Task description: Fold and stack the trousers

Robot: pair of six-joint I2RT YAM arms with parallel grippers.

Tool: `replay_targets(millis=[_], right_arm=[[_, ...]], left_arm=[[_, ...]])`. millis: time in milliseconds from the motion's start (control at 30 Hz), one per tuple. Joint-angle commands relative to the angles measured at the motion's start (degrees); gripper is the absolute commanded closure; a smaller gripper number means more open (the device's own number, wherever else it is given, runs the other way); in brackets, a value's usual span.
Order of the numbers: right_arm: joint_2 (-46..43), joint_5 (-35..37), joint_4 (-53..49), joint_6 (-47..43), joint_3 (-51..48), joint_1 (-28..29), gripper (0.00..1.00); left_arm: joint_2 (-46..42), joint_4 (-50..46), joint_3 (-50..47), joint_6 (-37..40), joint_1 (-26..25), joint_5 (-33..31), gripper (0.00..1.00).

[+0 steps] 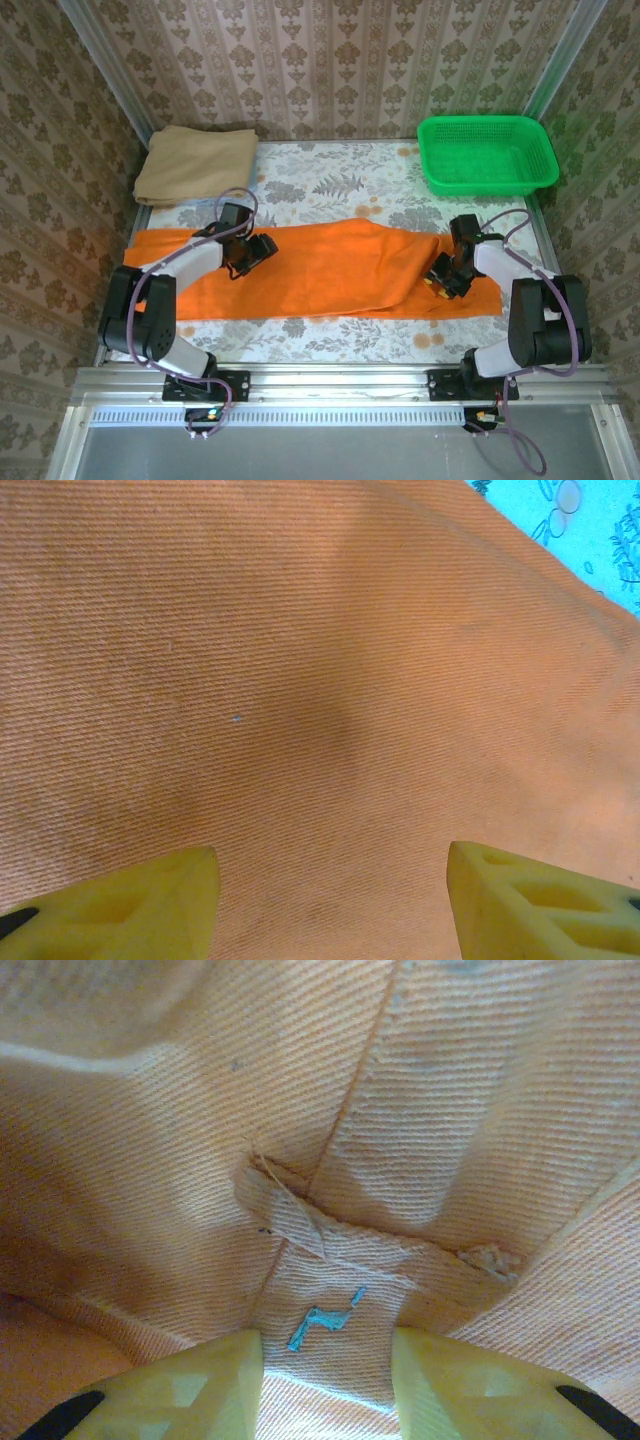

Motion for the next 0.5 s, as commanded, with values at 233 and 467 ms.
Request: replay_targets(millis=[233,467], right_arm=[[-6.9,3.8,-3.1,0.5,-4.7,0.8,0.47],[-3.9,-1.3,2.6,1.9,-2.9,1.4,0.54]], left_arm=[[3.4,4.5,-3.5,-2.7,0.0,0.2,0.38],[4.2,4.8,-3.5,-2.9,-0.1,0.3,0.38]])
